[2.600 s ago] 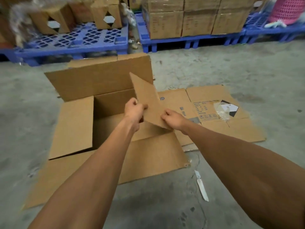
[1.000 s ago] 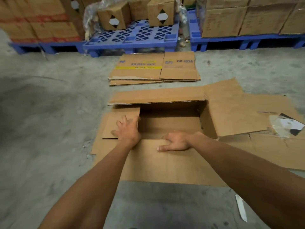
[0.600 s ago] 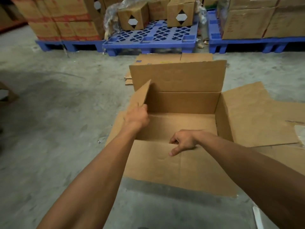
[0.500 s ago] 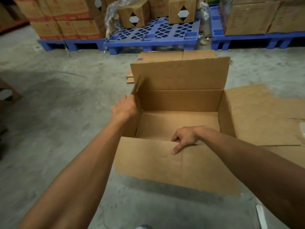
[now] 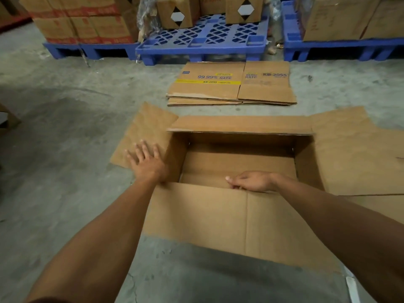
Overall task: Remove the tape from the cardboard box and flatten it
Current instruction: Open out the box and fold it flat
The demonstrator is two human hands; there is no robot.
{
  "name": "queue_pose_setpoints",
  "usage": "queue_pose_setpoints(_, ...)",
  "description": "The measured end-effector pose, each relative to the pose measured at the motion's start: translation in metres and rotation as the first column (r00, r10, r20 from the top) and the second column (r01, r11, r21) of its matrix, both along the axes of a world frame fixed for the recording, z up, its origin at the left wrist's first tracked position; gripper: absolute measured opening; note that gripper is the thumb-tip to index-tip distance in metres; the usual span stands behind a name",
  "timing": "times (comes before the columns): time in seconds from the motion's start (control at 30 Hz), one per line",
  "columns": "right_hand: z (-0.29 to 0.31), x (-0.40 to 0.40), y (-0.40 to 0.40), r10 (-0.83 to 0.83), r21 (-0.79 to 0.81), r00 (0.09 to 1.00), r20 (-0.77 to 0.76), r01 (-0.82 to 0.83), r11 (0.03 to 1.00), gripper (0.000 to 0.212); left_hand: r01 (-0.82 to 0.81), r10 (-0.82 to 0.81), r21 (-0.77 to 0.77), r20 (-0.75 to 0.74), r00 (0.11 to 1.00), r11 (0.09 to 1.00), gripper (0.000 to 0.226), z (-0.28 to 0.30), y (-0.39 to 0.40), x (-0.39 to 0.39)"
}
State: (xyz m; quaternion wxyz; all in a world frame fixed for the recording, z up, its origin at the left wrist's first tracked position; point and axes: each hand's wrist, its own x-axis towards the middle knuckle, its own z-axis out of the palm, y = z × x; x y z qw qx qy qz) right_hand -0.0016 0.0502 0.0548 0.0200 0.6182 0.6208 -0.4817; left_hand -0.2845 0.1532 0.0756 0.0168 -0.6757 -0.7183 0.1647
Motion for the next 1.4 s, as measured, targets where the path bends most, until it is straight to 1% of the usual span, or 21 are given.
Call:
queue_pose_setpoints(0.03, -0.003, 0.001, 0.003, -0.05, 0.112, 0.999, 0.008, 0.048, 0.993, 0.068, -0.023, 0.027, -0.052, 0.071, 0.997, 0.998, 0.074, -0.011, -0.003, 0.003)
queue_pose_setpoints(0.07, -0.007, 0.003, 0.009, -0.101, 0.247, 0.994, 0.032, 0.09, 0.965, 0.06, -0.049, 0.06, -0.08, 0.147, 0.987, 0.996, 0.075, -0.02, -0.005, 0.008)
queue_pose_setpoints(0.13, -0.009, 0.007, 0.025, -0.208, 0.507, 0.972, 0.106, 0.127, 0.852, 0.053, -0.089, 0.097, -0.044, 0.253, 0.963, 0.995, 0.075, -0.028, -0.001, 0.013)
queue_pose_setpoints(0.17, -0.008, 0.009, 0.034, -0.276, 0.589, 0.948, 0.157, 0.134, 0.797, 0.054, -0.092, 0.092, -0.014, 0.272, 0.958, 0.996, 0.072, -0.03, 0.006, 0.013)
queue_pose_setpoints(0.23, -0.003, 0.012, 0.052, -0.419, 0.713, 0.871, 0.257, 0.121, 0.69, 0.052, -0.087, 0.083, 0.0, 0.308, 0.948, 0.996, 0.07, -0.027, 0.02, 0.012)
queue_pose_setpoints(0.27, -0.002, 0.013, 0.061, -0.467, 0.767, 0.837, 0.283, 0.094, 0.635, 0.05, -0.096, 0.097, -0.021, 0.34, 0.935, 0.995, 0.071, -0.028, 0.027, 0.013)
queue_pose_setpoints(0.33, -0.001, 0.015, 0.078, -0.52, 0.851, 0.802, 0.294, 0.029, 0.525, 0.052, -0.132, 0.137, -0.041, 0.398, 0.907, 0.99, 0.068, -0.033, 0.036, 0.021)
queue_pose_setpoints(0.37, 0.001, 0.017, 0.086, -0.538, 0.873, 0.793, 0.285, 0.017, 0.487, 0.056, -0.154, 0.153, -0.03, 0.405, 0.901, 0.988, 0.064, -0.036, 0.038, 0.025)
queue_pose_setpoints(0.4, 0.002, 0.019, 0.094, -0.552, 0.882, 0.784, 0.284, 0.013, 0.472, 0.06, -0.174, 0.167, -0.018, 0.403, 0.9, 0.985, 0.061, -0.039, 0.04, 0.029)
queue_pose_setpoints(0.47, 0.005, 0.023, 0.11, -0.568, 0.865, 0.756, 0.324, 0.007, 0.502, 0.067, -0.195, 0.171, 0.023, 0.386, 0.906, 0.981, 0.056, -0.045, 0.046, 0.033)
queue_pose_setpoints(0.53, 0.002, 0.027, 0.124, -0.578, 0.826, 0.721, 0.381, 0.014, 0.563, 0.071, -0.173, 0.13, 0.079, 0.386, 0.913, 0.982, 0.05, -0.049, 0.055, 0.032)
queue_pose_setpoints(0.6, -0.003, 0.032, 0.135, -0.586, 0.803, 0.697, 0.414, 0.024, 0.595, 0.074, -0.152, 0.099, 0.101, 0.408, 0.907, 0.983, 0.047, -0.052, 0.063, 0.029)
queue_pose_setpoints(0.8, -0.019, 0.046, 0.164, -0.537, 0.667, 0.702, 0.467, 0.119, 0.735, 0.082, -0.167, 0.11, 0.093, 0.437, 0.893, 0.982, 0.051, -0.051, 0.065, 0.034)
queue_pose_setpoints(0.93, -0.033, 0.043, 0.171, -0.57, 0.671, 0.665, 0.482, 0.139, 0.729, 0.086, -0.149, 0.09, 0.124, 0.389, 0.917, 0.981, 0.05, -0.051, 0.063, 0.038)
queue_pose_setpoints(1.07, -0.028, 0.05, 0.173, -0.546, 0.661, 0.703, 0.455, 0.144, 0.737, 0.085, -0.136, 0.076, 0.129, 0.388, 0.918, 0.982, 0.049, -0.05, 0.064, 0.038)
queue_pose_setpoints(1.13, -0.027, 0.055, 0.163, -0.567, 0.707, 0.705, 0.426, 0.132, 0.695, 0.085, -0.136, 0.068, 0.146, 0.398, 0.915, 0.98, 0.047, -0.051, 0.063, 0.035)
queue_pose_setpoints(1.2, -0.029, 0.067, 0.146, -0.674, 0.747, 0.611, 0.417, 0.193, 0.637, 0.087, -0.128, 0.062, 0.146, 0.387, 0.92, 0.981, 0.05, -0.051, 0.063, 0.034)
queue_pose_setpoints(1.27, -0.025, 0.091, 0.125, -0.765, 0.744, 0.464, 0.446, 0.283, 0.605, 0.091, -0.127, 0.062, 0.142, 0.389, 0.919, 0.982, 0.054, -0.051, 0.062, 0.035)
queue_pose_setpoints(1.3, -0.021, 0.103, 0.117, -0.782, 0.726, 0.411, 0.468, 0.326, 0.606, 0.091, -0.125, 0.059, 0.147, 0.388, 0.92, 0.981, 0.054, -0.051, 0.061, 0.034)
queue_pose_setpoints(1.37, -0.009, 0.126, 0.105, -0.779, 0.679, 0.366, 0.51, 0.384, 0.625, 0.085, -0.123, 0.051, 0.165, 0.384, 0.922, 0.979, 0.052, -0.051, 0.059, 0.036)
queue_pose_setpoints(1.4, -0.004, 0.134, 0.102, -0.769, 0.67, 0.349, 0.535, 0.379, 0.638, 0.08, -0.116, 0.045, 0.165, 0.381, 0.923, 0.979, 0.052, -0.052, 0.058, 0.037)
